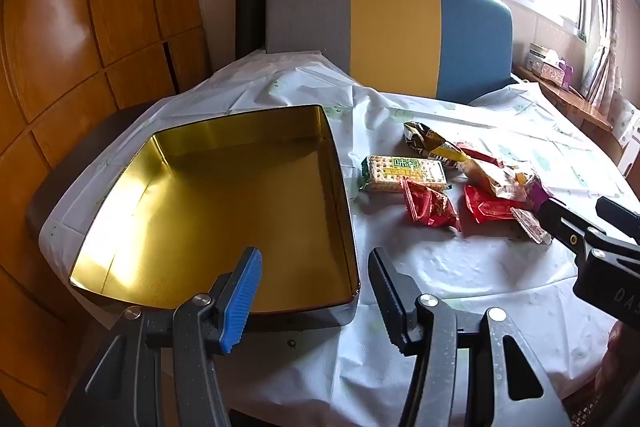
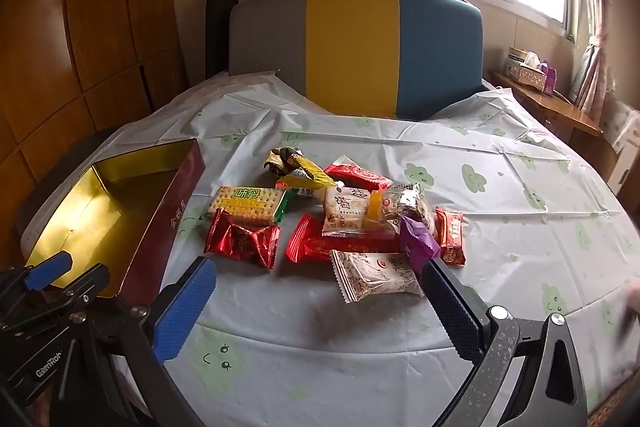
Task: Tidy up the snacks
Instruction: 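Move both tools toward the snack pile on the table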
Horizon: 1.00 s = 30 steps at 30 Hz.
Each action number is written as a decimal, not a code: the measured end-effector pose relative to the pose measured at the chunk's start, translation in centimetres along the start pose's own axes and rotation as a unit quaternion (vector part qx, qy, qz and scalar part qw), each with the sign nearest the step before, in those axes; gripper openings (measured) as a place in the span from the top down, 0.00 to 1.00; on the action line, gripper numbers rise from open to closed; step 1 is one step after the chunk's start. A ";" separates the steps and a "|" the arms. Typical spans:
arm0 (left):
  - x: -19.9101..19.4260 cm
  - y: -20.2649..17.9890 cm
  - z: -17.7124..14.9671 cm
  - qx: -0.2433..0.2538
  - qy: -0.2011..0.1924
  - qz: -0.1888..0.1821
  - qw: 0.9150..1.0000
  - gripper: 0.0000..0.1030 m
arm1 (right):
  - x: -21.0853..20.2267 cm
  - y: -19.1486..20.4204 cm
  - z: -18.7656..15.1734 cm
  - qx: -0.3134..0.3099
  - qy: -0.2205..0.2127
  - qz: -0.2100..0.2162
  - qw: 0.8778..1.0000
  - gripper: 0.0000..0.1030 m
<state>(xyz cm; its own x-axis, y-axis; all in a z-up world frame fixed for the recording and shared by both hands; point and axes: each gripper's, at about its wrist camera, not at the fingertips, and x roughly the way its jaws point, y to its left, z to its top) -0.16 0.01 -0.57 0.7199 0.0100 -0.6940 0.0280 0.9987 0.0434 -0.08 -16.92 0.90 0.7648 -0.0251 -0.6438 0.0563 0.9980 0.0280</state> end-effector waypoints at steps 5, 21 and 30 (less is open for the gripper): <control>0.0 0.0 0.0 0.000 0.001 -0.002 1.000 0.45 | 0.0 -0.1 0.0 0.000 -0.001 -0.001 1.000 0.00; -0.2 -0.3 0.0 0.004 0.001 -0.004 1.000 0.45 | -0.5 -0.5 0.3 0.007 -0.009 -0.001 1.000 0.00; -0.2 -0.4 0.1 0.008 0.004 -0.008 1.000 0.45 | -0.7 -1.2 0.5 0.010 -0.020 -0.004 1.000 0.00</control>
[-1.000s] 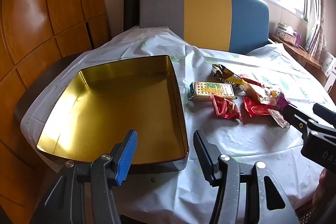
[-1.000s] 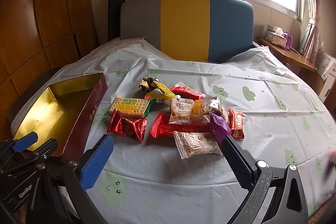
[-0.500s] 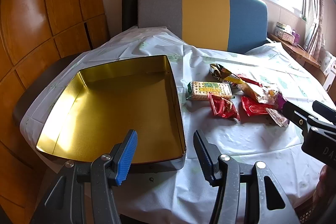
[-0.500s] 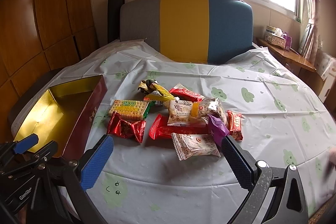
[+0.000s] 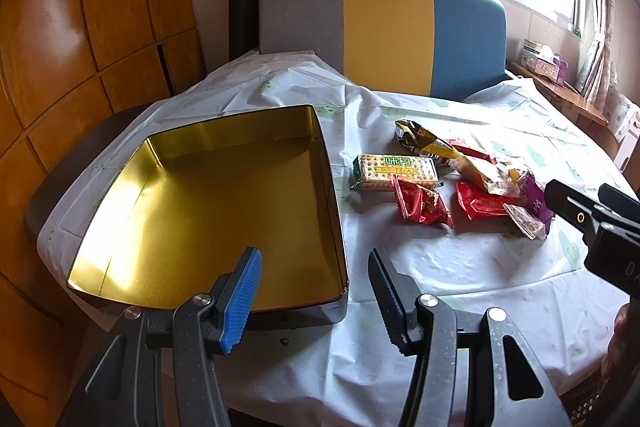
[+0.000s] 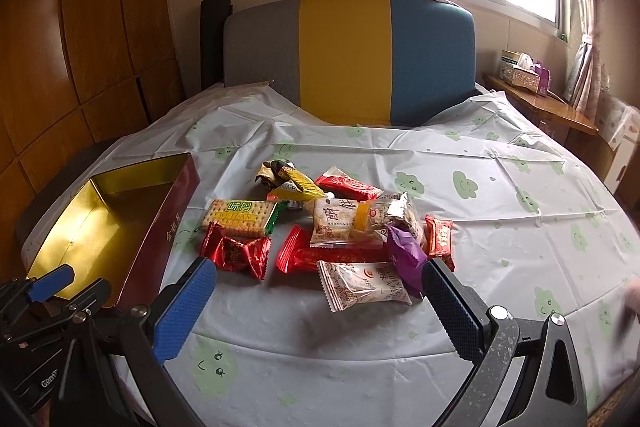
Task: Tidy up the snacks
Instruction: 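Move both tools toward the snack pile on the table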
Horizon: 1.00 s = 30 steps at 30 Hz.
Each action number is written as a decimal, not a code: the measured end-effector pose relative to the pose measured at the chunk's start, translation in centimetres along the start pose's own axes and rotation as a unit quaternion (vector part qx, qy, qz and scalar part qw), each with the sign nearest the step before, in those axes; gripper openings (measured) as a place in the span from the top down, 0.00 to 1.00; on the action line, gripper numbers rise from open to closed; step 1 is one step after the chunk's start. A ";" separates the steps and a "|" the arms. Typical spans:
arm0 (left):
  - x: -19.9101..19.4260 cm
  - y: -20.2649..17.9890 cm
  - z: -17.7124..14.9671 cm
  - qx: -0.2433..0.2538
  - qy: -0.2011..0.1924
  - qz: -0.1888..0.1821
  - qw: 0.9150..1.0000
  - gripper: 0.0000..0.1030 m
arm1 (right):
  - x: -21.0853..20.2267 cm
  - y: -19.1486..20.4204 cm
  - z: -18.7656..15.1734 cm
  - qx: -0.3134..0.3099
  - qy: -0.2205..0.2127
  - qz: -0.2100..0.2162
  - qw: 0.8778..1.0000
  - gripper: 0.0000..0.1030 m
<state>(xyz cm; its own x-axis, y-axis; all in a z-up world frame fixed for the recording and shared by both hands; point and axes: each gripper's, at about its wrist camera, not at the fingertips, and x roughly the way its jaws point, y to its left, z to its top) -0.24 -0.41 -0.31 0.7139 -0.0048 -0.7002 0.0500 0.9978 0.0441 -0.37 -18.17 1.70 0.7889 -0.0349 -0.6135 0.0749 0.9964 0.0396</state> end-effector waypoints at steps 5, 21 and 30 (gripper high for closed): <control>0.3 -0.3 0.0 0.005 0.011 -0.018 1.000 0.45 | 0.1 -1.1 0.9 0.002 0.005 0.001 1.000 0.00; 2.4 -3.4 1.3 0.024 0.083 -0.171 0.981 0.42 | 6.5 -17.7 5.8 0.129 0.095 -0.023 0.987 0.00; 2.6 -7.2 2.8 0.099 0.082 -0.212 0.969 0.44 | 7.5 -21.4 4.6 0.239 0.141 -0.009 0.961 0.00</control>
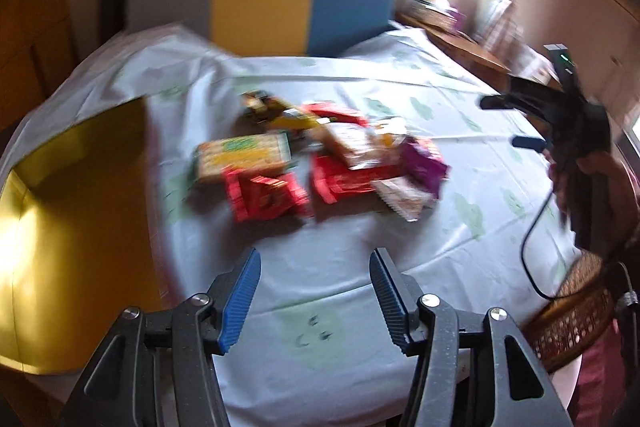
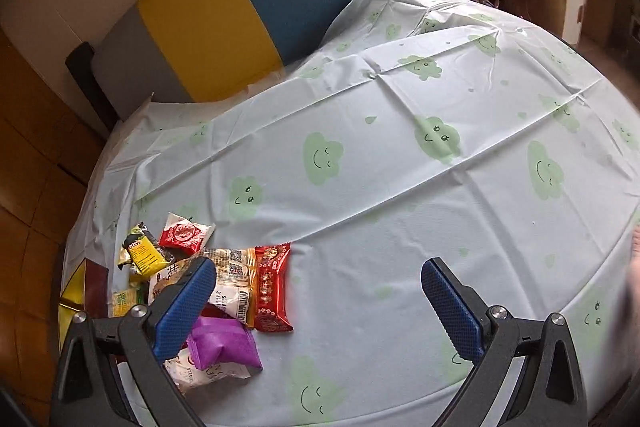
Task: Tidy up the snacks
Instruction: 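Move both tools toward the snack pile on the table, then grasp the white BA ZHEN pastry bag with the left gripper while the right gripper grasps the purple pouch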
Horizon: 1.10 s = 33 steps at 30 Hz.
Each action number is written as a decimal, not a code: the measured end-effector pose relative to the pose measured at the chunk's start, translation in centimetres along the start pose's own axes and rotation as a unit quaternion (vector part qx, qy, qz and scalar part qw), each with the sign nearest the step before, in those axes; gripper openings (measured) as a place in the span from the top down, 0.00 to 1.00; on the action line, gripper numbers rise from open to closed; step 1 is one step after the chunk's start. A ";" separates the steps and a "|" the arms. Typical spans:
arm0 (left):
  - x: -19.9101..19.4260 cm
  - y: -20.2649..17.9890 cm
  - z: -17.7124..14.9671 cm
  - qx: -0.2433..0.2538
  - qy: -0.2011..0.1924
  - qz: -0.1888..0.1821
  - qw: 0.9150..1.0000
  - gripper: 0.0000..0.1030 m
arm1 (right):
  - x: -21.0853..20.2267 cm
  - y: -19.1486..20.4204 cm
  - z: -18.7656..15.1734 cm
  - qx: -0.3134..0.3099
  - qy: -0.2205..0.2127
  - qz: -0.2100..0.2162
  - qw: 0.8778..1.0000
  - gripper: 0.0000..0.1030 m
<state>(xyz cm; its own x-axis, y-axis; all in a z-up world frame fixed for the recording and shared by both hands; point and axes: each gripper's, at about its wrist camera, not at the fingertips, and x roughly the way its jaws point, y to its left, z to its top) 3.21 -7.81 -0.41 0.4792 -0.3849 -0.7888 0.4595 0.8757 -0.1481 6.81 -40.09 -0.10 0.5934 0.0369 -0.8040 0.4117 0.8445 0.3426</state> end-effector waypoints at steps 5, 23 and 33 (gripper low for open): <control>1.3 -3.3 1.7 0.070 0.007 -0.035 0.997 0.44 | -0.4 0.8 -0.1 -0.016 -0.014 0.016 1.000 0.00; 10.3 -8.8 3.6 0.226 0.073 -0.036 0.971 0.65 | -0.1 0.7 0.1 -0.010 0.001 0.040 0.999 0.00; 6.3 -5.1 -2.3 0.099 0.076 -0.036 0.992 0.65 | 1.3 2.7 -1.0 -0.059 0.051 0.062 0.995 0.00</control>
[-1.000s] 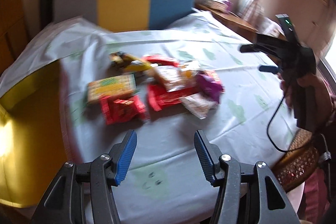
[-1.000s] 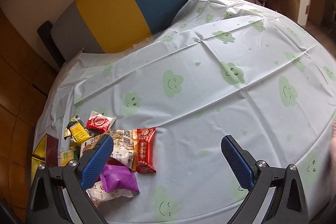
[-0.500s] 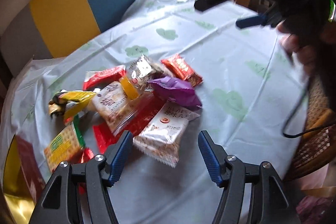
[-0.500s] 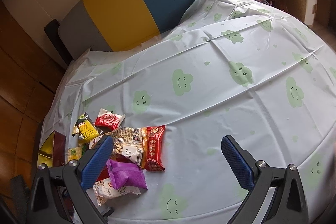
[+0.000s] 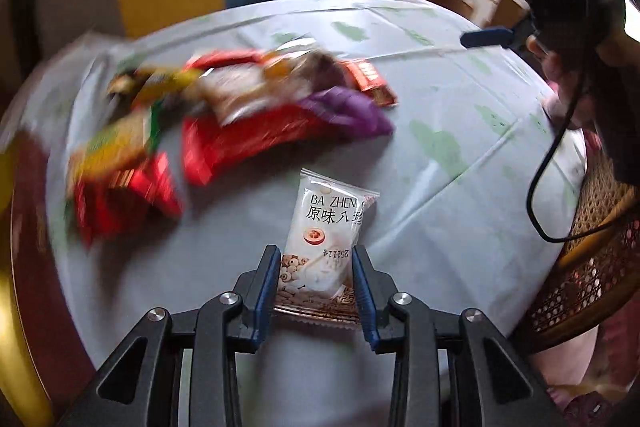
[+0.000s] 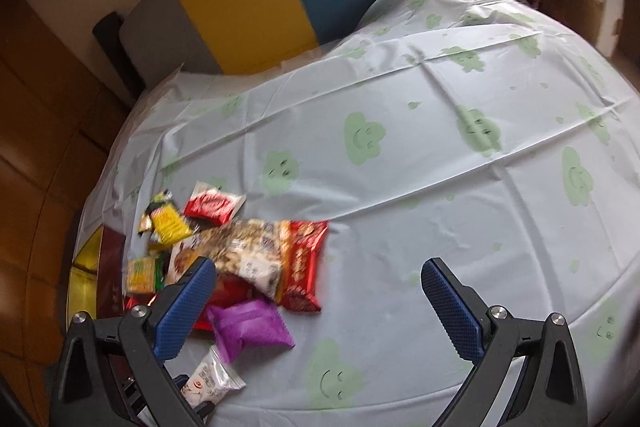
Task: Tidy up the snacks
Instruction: 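Grasp the white BA ZHEN pastry bag with the left gripper while the right gripper grasps the purple pouch, then carry the white pastry bag into the gold tin and release it with the left gripper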
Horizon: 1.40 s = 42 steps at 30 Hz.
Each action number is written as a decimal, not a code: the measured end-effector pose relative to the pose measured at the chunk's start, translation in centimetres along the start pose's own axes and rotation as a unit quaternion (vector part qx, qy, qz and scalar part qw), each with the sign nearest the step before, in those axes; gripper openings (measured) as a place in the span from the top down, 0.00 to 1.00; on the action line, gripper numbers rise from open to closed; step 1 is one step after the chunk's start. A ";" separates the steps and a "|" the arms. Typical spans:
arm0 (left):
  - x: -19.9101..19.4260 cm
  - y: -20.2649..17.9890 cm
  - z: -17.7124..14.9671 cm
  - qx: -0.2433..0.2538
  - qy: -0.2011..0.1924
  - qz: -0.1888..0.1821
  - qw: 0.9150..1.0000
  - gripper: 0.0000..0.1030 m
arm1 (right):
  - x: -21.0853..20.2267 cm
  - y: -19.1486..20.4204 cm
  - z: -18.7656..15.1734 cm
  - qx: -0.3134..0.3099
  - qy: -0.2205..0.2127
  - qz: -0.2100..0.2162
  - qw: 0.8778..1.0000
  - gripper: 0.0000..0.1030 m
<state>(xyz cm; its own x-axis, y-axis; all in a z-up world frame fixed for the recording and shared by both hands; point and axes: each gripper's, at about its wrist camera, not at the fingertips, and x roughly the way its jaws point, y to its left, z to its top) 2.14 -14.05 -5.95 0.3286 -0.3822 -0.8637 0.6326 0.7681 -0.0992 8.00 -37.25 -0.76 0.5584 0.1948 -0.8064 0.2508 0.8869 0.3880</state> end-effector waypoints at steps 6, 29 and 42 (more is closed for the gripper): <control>-1.3 0.6 -2.2 -0.030 -0.008 0.007 1.000 0.63 | 2.4 3.3 -1.8 -0.077 0.073 0.045 0.993 0.01; -1.6 1.5 -1.8 -0.027 -0.054 -0.007 0.998 0.66 | 9.0 6.2 -4.0 -0.140 0.163 0.003 0.977 0.48; -10.5 16.7 -1.5 -0.276 -0.157 0.017 0.948 0.66 | 9.3 7.6 -5.1 -0.187 0.157 -0.028 0.969 0.47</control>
<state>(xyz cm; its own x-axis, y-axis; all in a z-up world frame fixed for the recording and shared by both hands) 8.18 3.63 0.73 0.5899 -0.4201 -0.6896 0.1831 0.9013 -0.3926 11.08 -26.53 -7.55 0.2694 0.2079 -0.9403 -0.0633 0.9781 0.1981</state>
